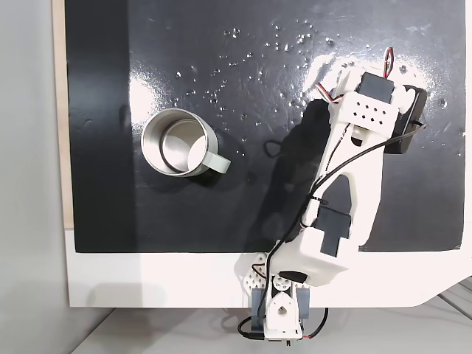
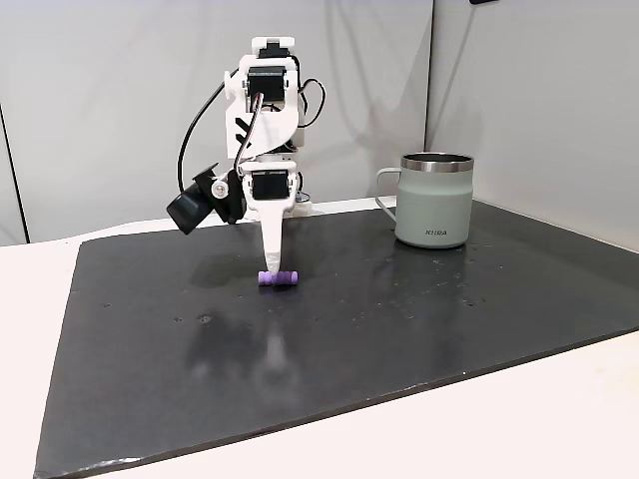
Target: Grasp a pengrip and put it in the cup.
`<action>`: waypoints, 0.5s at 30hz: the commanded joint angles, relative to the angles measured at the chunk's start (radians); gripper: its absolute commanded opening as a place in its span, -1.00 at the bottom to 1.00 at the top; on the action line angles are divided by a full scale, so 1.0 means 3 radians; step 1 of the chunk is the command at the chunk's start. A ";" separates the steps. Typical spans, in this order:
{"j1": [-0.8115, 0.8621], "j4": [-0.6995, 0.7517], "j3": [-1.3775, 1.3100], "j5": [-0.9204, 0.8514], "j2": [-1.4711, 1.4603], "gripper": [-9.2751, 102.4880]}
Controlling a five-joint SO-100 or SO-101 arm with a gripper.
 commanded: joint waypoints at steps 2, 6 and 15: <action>0.0026 0.0020 -0.0271 0.0010 -0.0056 -0.48; 0.0015 0.0020 -0.0337 0.0015 -0.0164 -0.48; 0.0036 0.0026 -0.0424 0.0056 -0.0353 -0.66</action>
